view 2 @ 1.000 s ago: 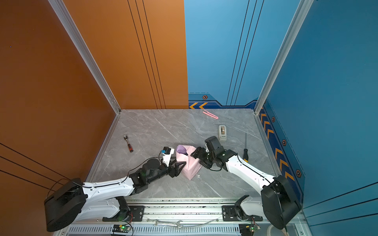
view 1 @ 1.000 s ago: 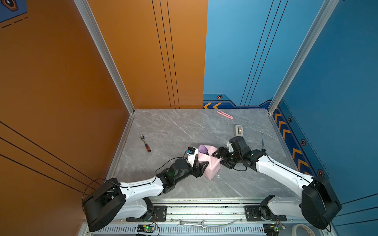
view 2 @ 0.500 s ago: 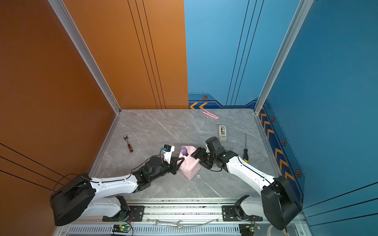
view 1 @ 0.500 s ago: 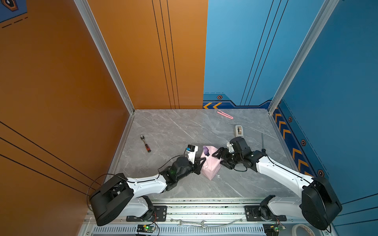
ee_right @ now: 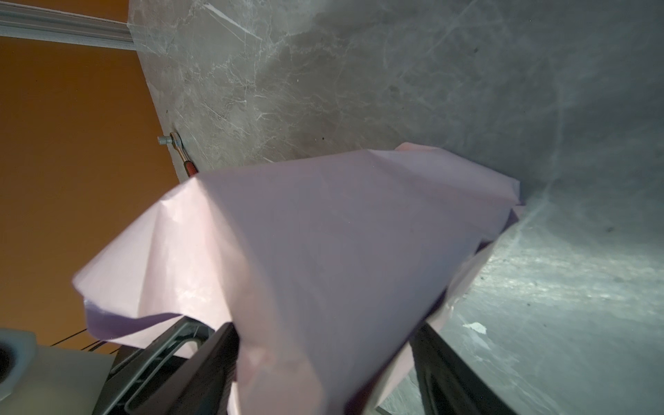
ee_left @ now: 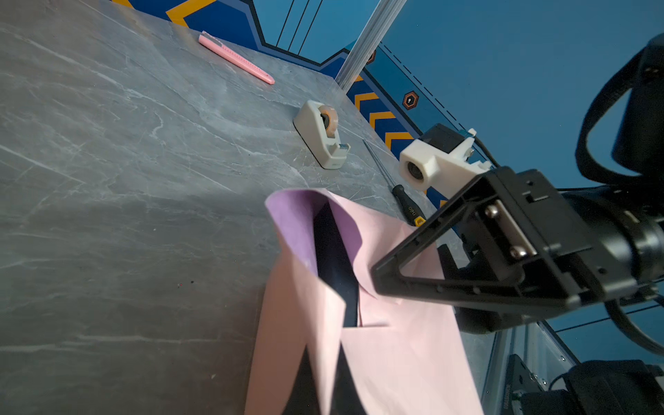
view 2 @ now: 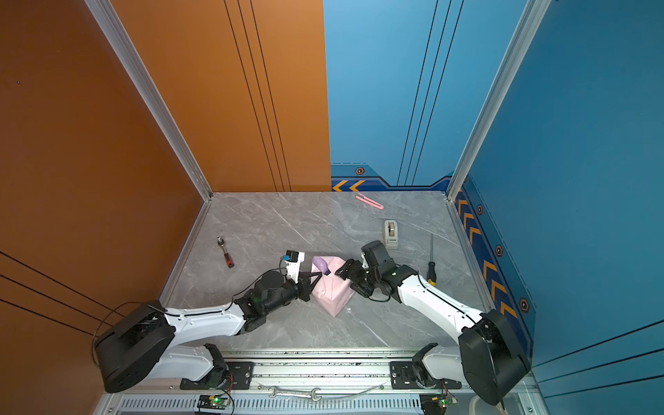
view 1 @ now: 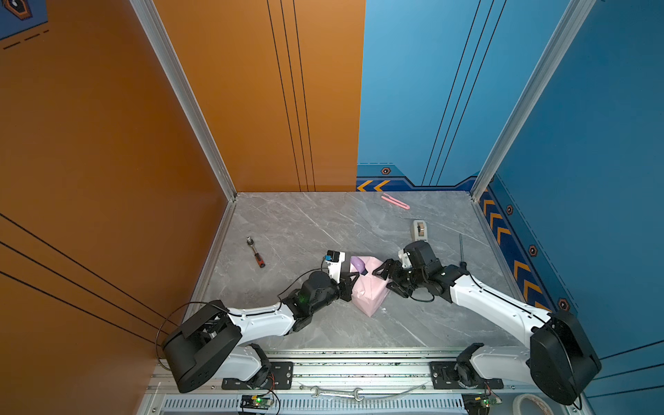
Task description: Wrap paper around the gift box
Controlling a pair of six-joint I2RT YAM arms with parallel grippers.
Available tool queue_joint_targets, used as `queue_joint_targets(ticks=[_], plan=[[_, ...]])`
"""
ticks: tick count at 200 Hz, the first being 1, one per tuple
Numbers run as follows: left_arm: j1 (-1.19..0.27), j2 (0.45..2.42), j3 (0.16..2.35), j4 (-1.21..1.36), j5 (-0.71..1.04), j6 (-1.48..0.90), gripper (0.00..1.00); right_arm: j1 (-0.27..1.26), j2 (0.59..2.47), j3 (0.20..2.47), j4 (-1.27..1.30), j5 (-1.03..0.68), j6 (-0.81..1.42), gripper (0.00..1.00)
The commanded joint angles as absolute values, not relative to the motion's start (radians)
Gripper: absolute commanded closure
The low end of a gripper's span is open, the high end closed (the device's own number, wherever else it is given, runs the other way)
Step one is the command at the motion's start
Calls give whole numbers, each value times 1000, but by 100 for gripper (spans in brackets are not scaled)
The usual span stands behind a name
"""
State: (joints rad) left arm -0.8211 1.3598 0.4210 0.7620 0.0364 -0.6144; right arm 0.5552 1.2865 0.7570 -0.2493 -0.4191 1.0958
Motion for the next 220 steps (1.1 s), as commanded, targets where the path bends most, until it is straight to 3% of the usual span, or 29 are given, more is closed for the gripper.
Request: queue_joint_targets(ticks=[1,20,33,51,61,71,106,116,123,132,139,173,180,188,220], plan=[[-806,1393,450,803,78,-625,100,552,1292,723,-306,-414,1075,23],[-806,1403,463,803,90,-627,100,551,1290,721,-305,-413,1075,23],[-804,1400,463,804,86,-626,78,551,1287,718,-307,-411,1075,22],[-795,1390,463,801,86,-629,74,551,1287,717,-307,-413,1075,23],[-791,1386,462,802,88,-632,78,550,1288,717,-308,-413,1075,23],[-786,1382,462,802,91,-631,100,550,1285,716,-307,-413,1075,23],[-784,1370,467,765,81,-617,100,549,1283,712,-307,-411,1076,23],[-780,1366,469,758,73,-618,77,549,1281,710,-307,-411,1076,23],[-775,1365,471,756,72,-618,73,548,1280,709,-307,-411,1077,23],[-772,1364,472,756,72,-618,77,549,1278,709,-308,-410,1077,23],[-768,1362,476,756,77,-618,100,549,1277,707,-308,-410,1077,23],[-765,1332,496,694,62,-592,100,549,1270,701,-307,-407,1077,23],[-763,1329,499,681,57,-592,89,549,1268,700,-307,-407,1077,23],[-764,1327,500,678,60,-592,86,548,1266,699,-307,-405,1078,23],[-832,1316,542,554,-26,-494,94,549,1265,698,-298,-405,1086,23]])
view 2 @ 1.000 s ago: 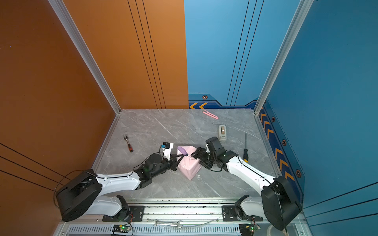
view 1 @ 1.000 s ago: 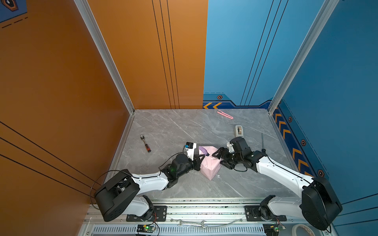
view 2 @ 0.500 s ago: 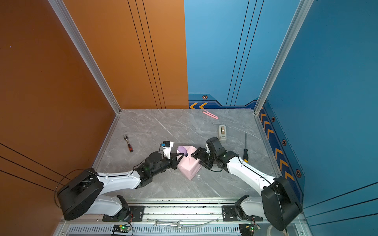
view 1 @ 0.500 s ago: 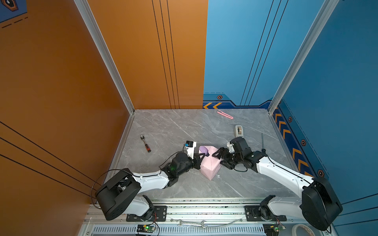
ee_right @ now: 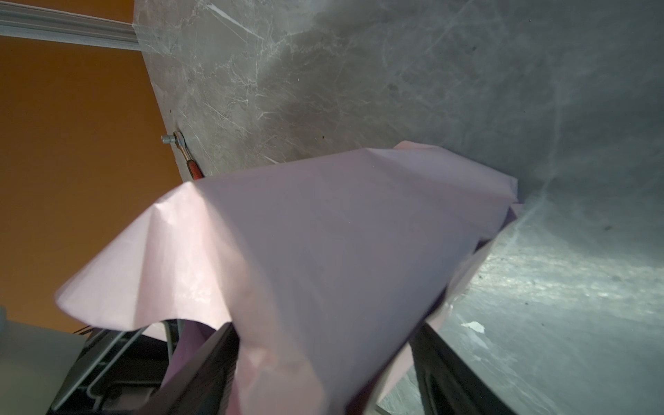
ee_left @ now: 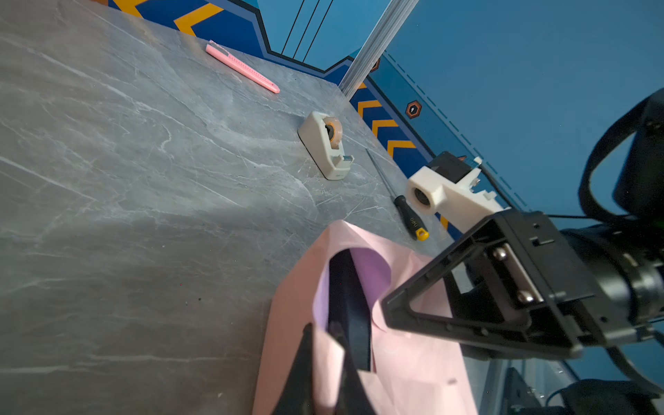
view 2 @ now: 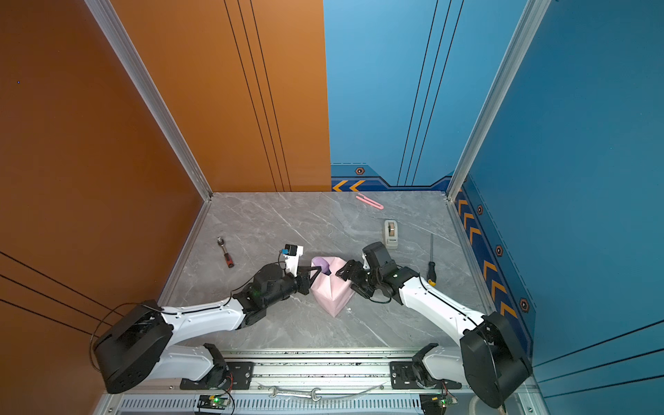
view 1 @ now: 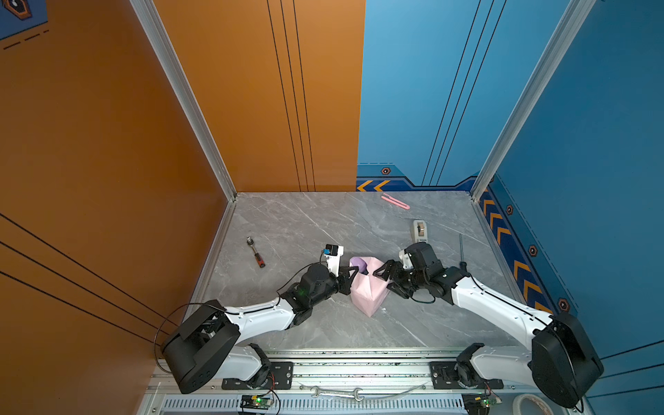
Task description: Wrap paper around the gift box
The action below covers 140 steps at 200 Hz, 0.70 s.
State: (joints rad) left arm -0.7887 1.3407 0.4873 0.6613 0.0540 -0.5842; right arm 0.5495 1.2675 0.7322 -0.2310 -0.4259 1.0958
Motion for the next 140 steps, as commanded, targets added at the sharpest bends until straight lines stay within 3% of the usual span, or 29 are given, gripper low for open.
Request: queue_joint_targets(ticks=[1,31,76,83,96,119,140], plan=[[-836,1315,543,549,-32,-491,94,549,1264,698,-296,-405,1087,23],[-917,1288,592,422,-194,-380,100,550,1263,696,-299,-403,1087,23],[-1002,1262,618,362,-340,-257,98,552,1270,699,-288,-402,1090,23],[-1007,1259,618,362,-350,-249,94,552,1271,700,-287,-402,1091,23],[-1004,1250,613,362,-371,-268,76,552,1270,698,-287,-402,1091,23],[-983,1224,586,365,-358,-315,74,552,1266,699,-289,-397,1090,22],[-975,1172,538,388,-346,-354,63,552,1270,698,-286,-399,1091,22]])
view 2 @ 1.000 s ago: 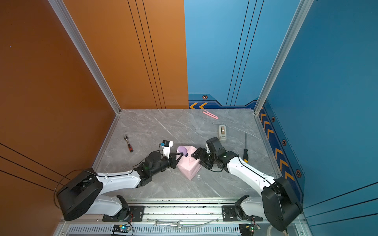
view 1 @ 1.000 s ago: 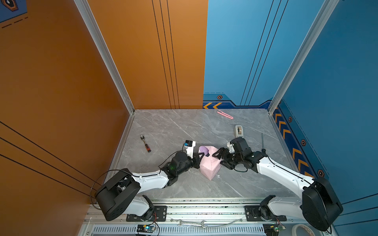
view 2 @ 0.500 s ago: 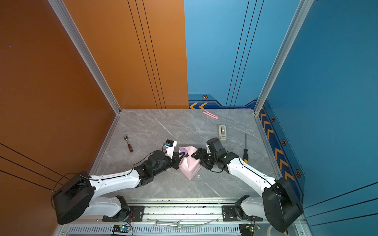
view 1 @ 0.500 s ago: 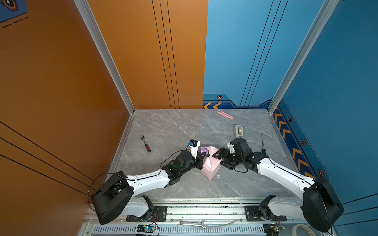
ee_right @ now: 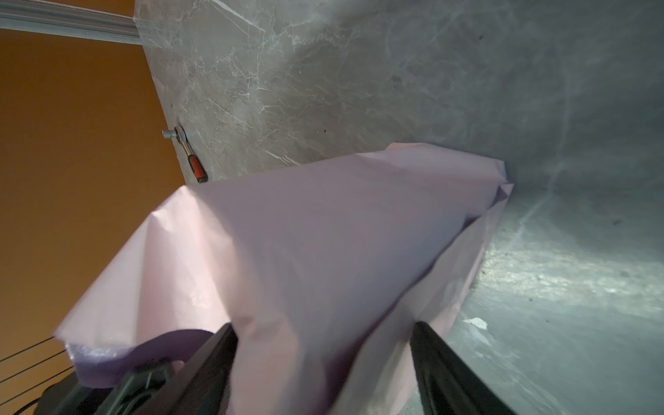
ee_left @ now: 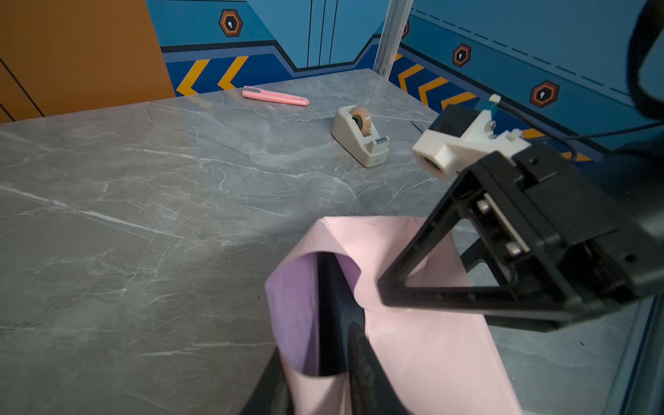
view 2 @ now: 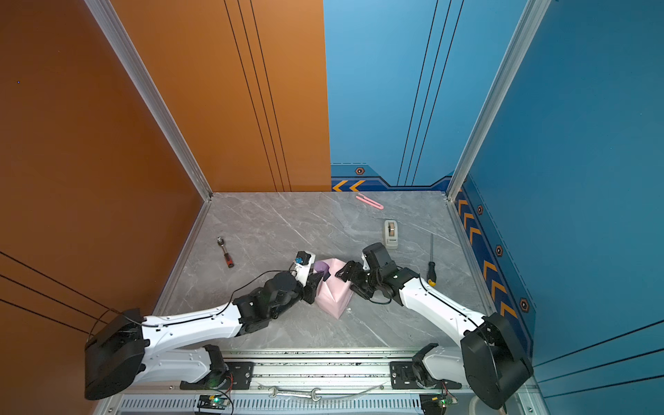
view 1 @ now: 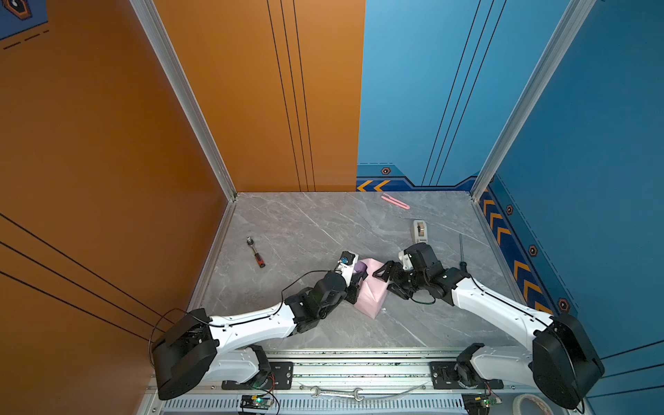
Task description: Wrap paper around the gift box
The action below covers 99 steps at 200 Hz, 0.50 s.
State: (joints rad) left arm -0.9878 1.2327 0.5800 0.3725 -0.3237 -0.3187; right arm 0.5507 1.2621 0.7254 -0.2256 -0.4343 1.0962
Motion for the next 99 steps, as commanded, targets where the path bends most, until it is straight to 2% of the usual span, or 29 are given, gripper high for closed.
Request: queue_joint_targets(ticks=[1,50,78,99], plan=[[-974,1169,534,390,-346,-354,62,552,1270,697,-285,-400,1091,22],[-950,979,372,445,-235,-438,25,551,1286,707,-280,-409,1083,23],[-973,952,330,430,-172,-396,15,551,1296,709,-274,-416,1081,23],[-985,985,338,416,-172,-393,15,551,1295,707,-273,-416,1080,22]])
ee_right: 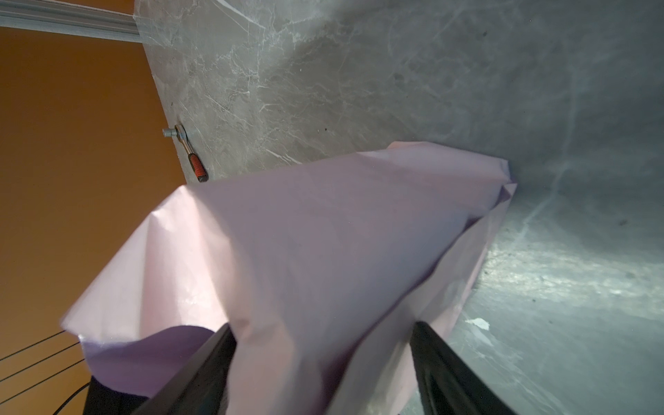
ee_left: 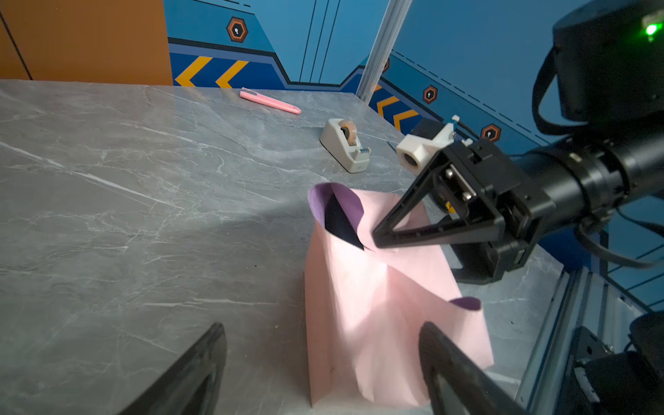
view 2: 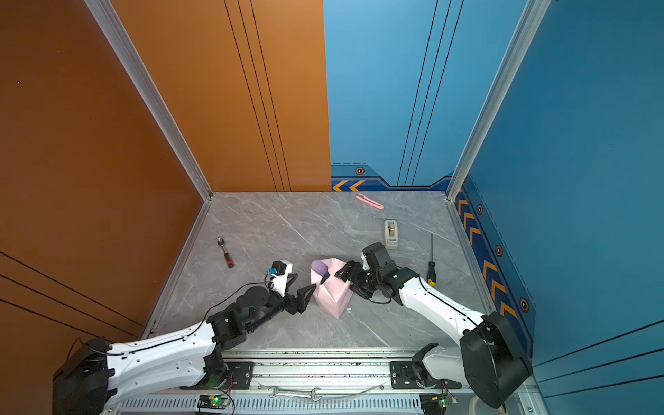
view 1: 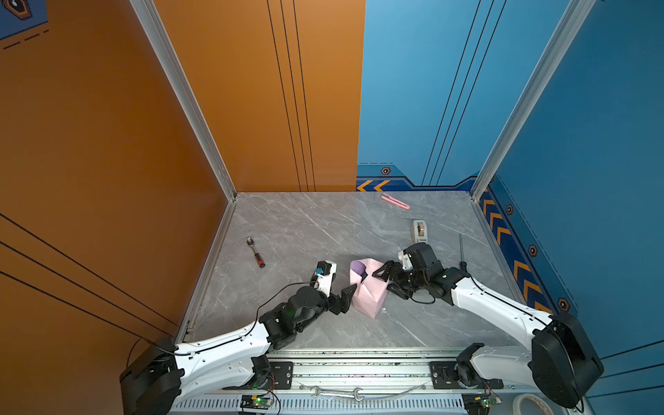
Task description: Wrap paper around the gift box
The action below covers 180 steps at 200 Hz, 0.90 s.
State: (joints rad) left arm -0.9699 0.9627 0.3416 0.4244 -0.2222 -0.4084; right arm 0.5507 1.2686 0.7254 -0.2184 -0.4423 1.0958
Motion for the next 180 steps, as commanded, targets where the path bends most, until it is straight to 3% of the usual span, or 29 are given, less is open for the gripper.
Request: queue_joint_targets(ticks=[1,33,94,180], plan=[[-986,988,339,416,-173,-393,15,551,1295,708,-273,-416,1080,22],[-989,1064,386,420,-161,-397,8,551,1295,707,-274,-416,1080,22],[-984,1140,426,439,-237,-459,12,549,1290,701,-274,-418,1081,22],[-1030,817,257,392,-189,-298,9,545,1299,701,-265,-429,1075,22]])
